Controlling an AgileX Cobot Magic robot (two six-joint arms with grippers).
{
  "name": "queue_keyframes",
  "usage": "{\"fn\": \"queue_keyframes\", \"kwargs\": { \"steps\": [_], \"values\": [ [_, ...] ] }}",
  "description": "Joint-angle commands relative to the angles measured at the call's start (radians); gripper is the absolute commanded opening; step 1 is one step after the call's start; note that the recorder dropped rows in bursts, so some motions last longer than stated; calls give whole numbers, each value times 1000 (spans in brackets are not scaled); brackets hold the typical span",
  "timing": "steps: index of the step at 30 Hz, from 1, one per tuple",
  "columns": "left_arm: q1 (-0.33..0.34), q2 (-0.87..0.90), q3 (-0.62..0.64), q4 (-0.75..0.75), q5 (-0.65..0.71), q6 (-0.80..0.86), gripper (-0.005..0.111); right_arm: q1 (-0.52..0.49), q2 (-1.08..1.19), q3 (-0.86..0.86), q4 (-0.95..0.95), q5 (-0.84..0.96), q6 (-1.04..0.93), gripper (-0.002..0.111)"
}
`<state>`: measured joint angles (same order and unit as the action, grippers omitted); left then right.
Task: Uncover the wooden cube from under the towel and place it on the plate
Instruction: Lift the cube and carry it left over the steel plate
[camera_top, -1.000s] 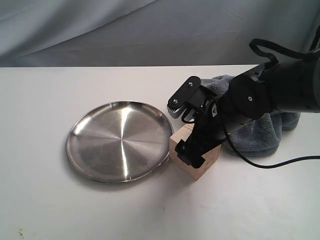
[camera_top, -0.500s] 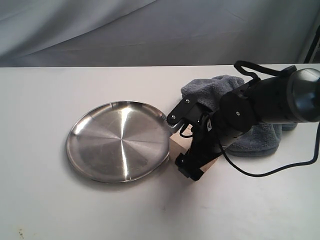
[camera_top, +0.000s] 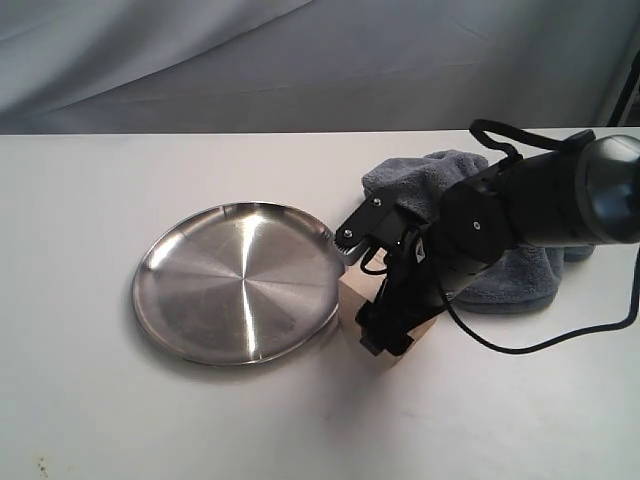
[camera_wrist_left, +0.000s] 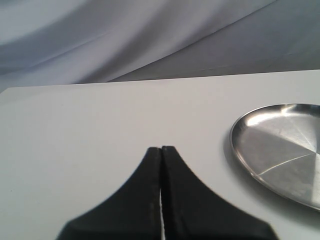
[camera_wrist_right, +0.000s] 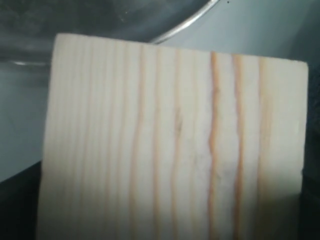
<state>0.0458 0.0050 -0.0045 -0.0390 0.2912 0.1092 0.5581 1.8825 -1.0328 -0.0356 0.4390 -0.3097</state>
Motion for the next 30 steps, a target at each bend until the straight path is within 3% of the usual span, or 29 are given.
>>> {"fn": "queue_keyframes", "kwargs": {
  "steps": [1,15,20,25,30],
  "values": [
    [2,-5,4,-4,-6,0,0,0,-37,0,3,31,1,0],
    [2,-5,4,-4,-6,0,0,0,-177,0,68,35,1,0],
    [2,-5,4,-4,-6,0,0,6,-206,-5,189,-7,-95,0],
    [2,-5,4,-4,-6,0,0,69,-210,-5,321,-95,-276,0],
    [2,-5,4,-4,-6,0,0,144,-205,-5,335,-250,-296,0]
  ]
}}
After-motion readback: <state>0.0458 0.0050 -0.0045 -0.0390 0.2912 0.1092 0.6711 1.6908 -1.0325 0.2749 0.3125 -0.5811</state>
